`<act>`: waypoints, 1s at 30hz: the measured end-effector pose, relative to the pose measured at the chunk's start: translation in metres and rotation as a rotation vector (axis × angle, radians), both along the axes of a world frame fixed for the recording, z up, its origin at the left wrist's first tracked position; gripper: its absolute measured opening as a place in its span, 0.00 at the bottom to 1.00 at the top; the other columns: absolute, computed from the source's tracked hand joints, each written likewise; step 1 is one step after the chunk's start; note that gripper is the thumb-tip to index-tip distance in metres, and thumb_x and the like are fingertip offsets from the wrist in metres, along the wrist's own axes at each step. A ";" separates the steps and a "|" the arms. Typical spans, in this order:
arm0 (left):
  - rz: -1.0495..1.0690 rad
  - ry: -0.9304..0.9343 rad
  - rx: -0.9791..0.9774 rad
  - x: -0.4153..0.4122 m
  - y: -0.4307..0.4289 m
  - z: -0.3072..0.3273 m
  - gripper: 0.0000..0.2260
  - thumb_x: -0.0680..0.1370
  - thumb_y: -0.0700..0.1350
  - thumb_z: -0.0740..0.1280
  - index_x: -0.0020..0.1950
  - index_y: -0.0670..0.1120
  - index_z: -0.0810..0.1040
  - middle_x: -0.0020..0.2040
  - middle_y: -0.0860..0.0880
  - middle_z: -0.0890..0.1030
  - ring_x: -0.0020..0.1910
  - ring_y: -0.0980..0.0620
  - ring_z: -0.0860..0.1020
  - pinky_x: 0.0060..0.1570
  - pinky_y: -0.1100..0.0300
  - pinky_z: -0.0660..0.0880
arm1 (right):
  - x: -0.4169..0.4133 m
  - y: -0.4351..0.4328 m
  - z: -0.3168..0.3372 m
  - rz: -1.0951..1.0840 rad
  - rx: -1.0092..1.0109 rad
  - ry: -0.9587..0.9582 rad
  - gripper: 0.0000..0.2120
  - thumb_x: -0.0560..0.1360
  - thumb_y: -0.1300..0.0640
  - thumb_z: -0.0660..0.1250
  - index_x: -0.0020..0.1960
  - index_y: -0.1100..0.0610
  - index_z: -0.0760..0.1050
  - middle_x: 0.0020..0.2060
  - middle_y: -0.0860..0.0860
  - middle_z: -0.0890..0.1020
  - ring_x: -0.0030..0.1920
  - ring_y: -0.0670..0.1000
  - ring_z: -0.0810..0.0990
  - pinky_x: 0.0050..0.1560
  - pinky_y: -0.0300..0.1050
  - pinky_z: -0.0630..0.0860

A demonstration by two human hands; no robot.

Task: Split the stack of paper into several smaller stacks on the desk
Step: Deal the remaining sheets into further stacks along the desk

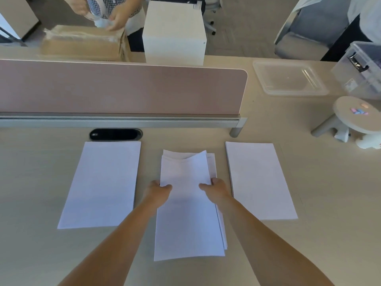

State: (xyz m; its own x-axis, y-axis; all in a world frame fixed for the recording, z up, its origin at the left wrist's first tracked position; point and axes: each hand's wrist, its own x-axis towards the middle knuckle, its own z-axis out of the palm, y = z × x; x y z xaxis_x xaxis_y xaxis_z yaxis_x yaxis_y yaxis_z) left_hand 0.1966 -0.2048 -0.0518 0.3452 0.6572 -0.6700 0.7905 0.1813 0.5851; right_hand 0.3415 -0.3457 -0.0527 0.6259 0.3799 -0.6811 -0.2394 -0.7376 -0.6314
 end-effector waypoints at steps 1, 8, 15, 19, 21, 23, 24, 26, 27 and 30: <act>0.003 0.001 -0.001 -0.001 0.000 0.000 0.09 0.76 0.48 0.65 0.49 0.43 0.78 0.35 0.48 0.74 0.32 0.50 0.73 0.31 0.62 0.68 | -0.001 0.000 -0.002 0.002 0.000 -0.012 0.11 0.72 0.54 0.69 0.47 0.61 0.75 0.39 0.54 0.77 0.36 0.52 0.75 0.34 0.41 0.69; 0.042 0.002 0.036 -0.009 -0.001 0.004 0.09 0.76 0.48 0.65 0.46 0.43 0.78 0.34 0.49 0.76 0.31 0.50 0.74 0.29 0.62 0.67 | -0.012 0.003 0.006 -0.030 0.074 -0.030 0.07 0.75 0.66 0.58 0.42 0.57 0.72 0.35 0.52 0.74 0.32 0.51 0.70 0.30 0.39 0.65; 0.359 -0.261 -0.052 -0.025 0.015 0.021 0.16 0.70 0.49 0.77 0.53 0.43 0.80 0.49 0.45 0.84 0.44 0.45 0.81 0.42 0.57 0.77 | -0.001 0.002 0.037 -0.169 0.328 0.161 0.13 0.77 0.68 0.64 0.48 0.52 0.82 0.45 0.55 0.83 0.44 0.55 0.80 0.48 0.48 0.76; 0.319 -0.511 -0.457 -0.031 0.029 0.050 0.22 0.71 0.47 0.77 0.62 0.39 0.78 0.54 0.41 0.85 0.53 0.41 0.84 0.59 0.43 0.78 | 0.011 -0.002 0.071 -0.152 0.541 0.320 0.13 0.78 0.69 0.62 0.55 0.57 0.81 0.49 0.58 0.84 0.47 0.58 0.82 0.58 0.60 0.76; 0.204 -0.584 -0.557 -0.031 0.031 0.068 0.18 0.76 0.44 0.72 0.63 0.39 0.78 0.58 0.41 0.84 0.57 0.41 0.82 0.64 0.44 0.74 | 0.013 -0.003 0.092 -0.099 0.632 0.334 0.14 0.78 0.69 0.62 0.57 0.57 0.81 0.50 0.56 0.86 0.47 0.57 0.84 0.58 0.61 0.77; 0.104 -0.686 -0.589 -0.029 0.031 0.083 0.18 0.76 0.42 0.70 0.65 0.40 0.78 0.61 0.41 0.82 0.60 0.41 0.81 0.66 0.43 0.73 | 0.014 -0.005 0.112 -0.042 0.703 0.270 0.15 0.78 0.69 0.62 0.58 0.56 0.81 0.50 0.54 0.86 0.48 0.56 0.85 0.56 0.59 0.78; 0.089 -0.748 -0.572 -0.028 0.030 0.090 0.18 0.76 0.41 0.71 0.65 0.40 0.78 0.62 0.40 0.82 0.61 0.40 0.80 0.65 0.42 0.73 | 0.015 -0.005 0.121 -0.017 0.730 0.205 0.15 0.79 0.69 0.61 0.58 0.56 0.80 0.50 0.54 0.86 0.48 0.56 0.84 0.56 0.58 0.79; 0.155 -0.862 -0.427 -0.025 0.030 0.099 0.18 0.73 0.40 0.73 0.62 0.40 0.80 0.60 0.39 0.82 0.60 0.37 0.80 0.62 0.39 0.75 | 0.017 -0.008 0.134 0.023 0.750 0.032 0.15 0.79 0.69 0.61 0.60 0.57 0.79 0.52 0.57 0.85 0.50 0.56 0.83 0.54 0.57 0.79; 0.199 -0.899 -0.314 -0.023 0.029 0.103 0.17 0.71 0.40 0.75 0.60 0.41 0.81 0.58 0.40 0.83 0.58 0.37 0.81 0.60 0.40 0.76 | 0.018 -0.010 0.137 0.044 0.745 -0.064 0.15 0.79 0.68 0.62 0.61 0.57 0.79 0.54 0.60 0.84 0.51 0.57 0.82 0.53 0.57 0.79; 0.217 -0.912 -0.013 -0.021 0.022 0.111 0.11 0.71 0.39 0.77 0.53 0.44 0.85 0.53 0.45 0.86 0.55 0.43 0.84 0.57 0.48 0.78 | 0.018 -0.016 0.133 0.060 0.706 -0.265 0.14 0.76 0.59 0.63 0.59 0.53 0.79 0.53 0.60 0.83 0.53 0.64 0.81 0.54 0.56 0.76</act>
State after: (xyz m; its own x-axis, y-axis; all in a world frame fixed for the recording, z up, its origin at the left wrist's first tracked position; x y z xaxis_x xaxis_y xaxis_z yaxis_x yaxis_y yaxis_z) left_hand 0.1754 -0.1828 0.0591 0.6113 0.7634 -0.2087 -0.0242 0.2816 0.9592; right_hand 0.3594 -0.3618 0.0807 0.6994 0.7086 -0.0931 0.0140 -0.1438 -0.9895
